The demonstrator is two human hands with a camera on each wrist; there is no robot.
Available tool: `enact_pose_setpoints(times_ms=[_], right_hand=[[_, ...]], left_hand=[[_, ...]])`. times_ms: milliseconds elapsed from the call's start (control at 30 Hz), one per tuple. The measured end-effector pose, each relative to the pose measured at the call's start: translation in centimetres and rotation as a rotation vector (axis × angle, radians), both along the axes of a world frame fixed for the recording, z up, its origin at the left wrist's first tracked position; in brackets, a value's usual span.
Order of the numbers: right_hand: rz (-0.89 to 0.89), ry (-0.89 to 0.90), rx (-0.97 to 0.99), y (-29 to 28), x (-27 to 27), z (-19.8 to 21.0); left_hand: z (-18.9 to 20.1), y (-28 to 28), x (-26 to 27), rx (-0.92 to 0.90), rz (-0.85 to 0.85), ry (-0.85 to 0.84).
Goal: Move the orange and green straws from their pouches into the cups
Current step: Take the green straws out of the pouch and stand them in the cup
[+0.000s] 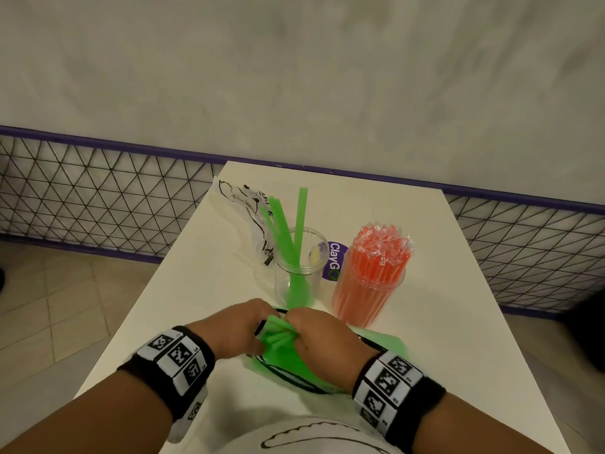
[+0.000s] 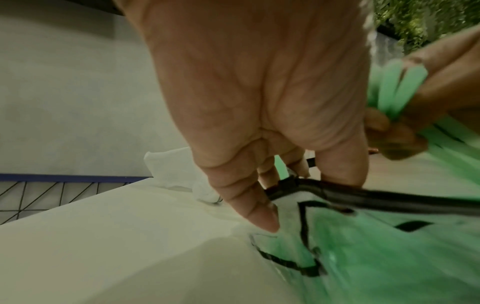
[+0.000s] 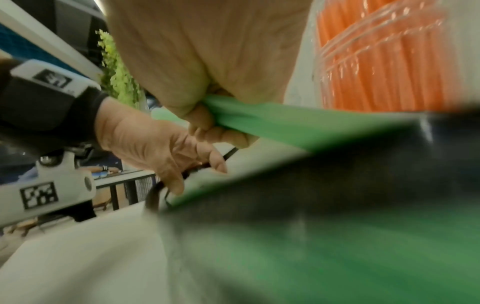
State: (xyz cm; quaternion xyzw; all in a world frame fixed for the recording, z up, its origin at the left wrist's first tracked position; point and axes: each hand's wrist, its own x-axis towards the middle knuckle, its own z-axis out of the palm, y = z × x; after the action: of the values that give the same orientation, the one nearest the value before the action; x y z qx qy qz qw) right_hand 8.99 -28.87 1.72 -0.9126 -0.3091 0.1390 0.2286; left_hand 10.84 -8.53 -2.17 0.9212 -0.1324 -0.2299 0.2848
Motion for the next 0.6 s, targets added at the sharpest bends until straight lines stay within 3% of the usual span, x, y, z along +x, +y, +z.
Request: enact_pose_setpoints(times_ms=[233, 333, 500, 600], right_hand=[[-0.105, 0.057, 0.277, -0.9, 1.3, 9.2], [-0.199, 0.028, 0.606, -1.1, 2.5, 13.7], [-0.345, -0.237, 1.187, -0.7, 5.1, 17.4], [-0.423, -0.393, 1.291, 0.6, 6.8, 16.6]], left_hand=[[2.7, -0.5, -0.1, -0.05, -0.002, -0.061], [3.9, -0.5, 0.5, -0.188, 0.144, -0.087], [6.3, -2.1, 2.7, -0.361, 0.425, -0.212], [7.2, -3.5, 4.7, -0.506, 0.463, -0.204]])
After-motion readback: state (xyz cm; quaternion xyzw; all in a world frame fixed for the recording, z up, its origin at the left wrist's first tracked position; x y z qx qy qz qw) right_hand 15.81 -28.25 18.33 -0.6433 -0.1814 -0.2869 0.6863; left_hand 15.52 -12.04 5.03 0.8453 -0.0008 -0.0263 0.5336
